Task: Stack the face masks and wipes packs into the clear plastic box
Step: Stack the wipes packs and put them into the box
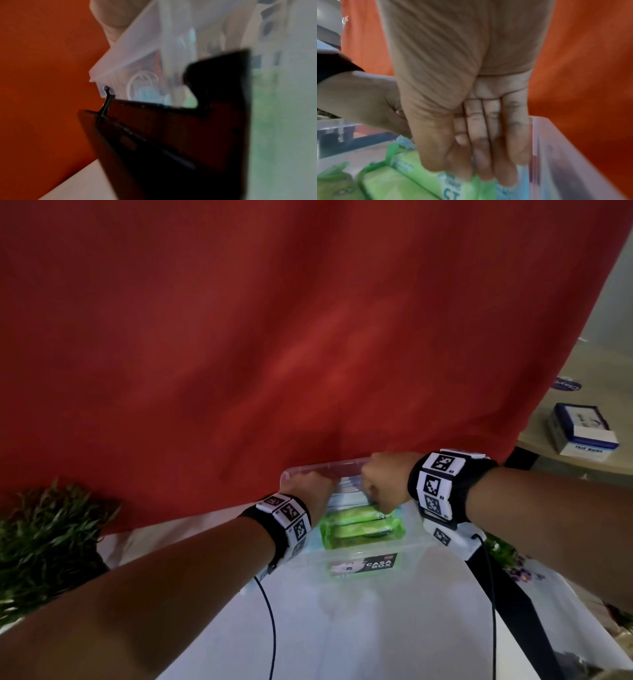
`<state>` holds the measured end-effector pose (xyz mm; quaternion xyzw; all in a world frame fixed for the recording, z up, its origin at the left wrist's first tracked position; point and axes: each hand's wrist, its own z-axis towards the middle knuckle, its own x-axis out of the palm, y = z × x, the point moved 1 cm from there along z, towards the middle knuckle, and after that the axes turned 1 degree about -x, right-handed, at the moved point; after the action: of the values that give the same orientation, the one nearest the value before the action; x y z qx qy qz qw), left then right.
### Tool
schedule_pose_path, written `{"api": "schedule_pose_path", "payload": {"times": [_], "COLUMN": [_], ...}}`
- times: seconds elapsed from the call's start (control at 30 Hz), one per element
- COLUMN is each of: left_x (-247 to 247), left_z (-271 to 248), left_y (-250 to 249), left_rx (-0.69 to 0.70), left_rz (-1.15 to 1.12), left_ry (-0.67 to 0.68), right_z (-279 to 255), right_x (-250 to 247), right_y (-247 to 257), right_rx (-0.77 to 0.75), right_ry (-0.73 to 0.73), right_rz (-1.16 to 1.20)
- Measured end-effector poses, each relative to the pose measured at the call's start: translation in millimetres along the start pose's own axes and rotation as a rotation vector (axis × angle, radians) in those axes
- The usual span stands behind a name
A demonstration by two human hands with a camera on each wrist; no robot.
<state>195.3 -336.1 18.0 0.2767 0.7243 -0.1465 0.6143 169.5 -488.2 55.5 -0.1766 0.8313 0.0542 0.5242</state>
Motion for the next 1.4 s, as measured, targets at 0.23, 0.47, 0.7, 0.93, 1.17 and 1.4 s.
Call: {"api": "schedule_pose_path", "payload": {"times": [0.23,0.47,0.7,0.93,1.17,1.4], "left_x": [1,-2,-9,-19,-20,-3], "left_z": [2,0,0,-1,-2,4], "left_y": [1,-6,-17,-20,-22,-21], "left_rx": [0.089,0.087,0.092,0.103,0.102,0.083], "left_rz": [0.003,0.081,0.260,0.322,0.328,0.259], "left_ry": [0.002,0.061,0.189,0.276,0.252,0.174], "right_z": [6,0,0,-7,-9,-9], "right_x": [1,4,5,0,-4,-2], "right_y": [-1,-1,0,2,2,3], "right_rx": [-0.034,-0.022,0.000,0.032,0.083,0.090], "right_ry": [-0.010,-0.030,-0.010,0.037,0.095,0.092], "right_rz": [-0.041,0.092,0.154,0.216,0.245,0.264]}}
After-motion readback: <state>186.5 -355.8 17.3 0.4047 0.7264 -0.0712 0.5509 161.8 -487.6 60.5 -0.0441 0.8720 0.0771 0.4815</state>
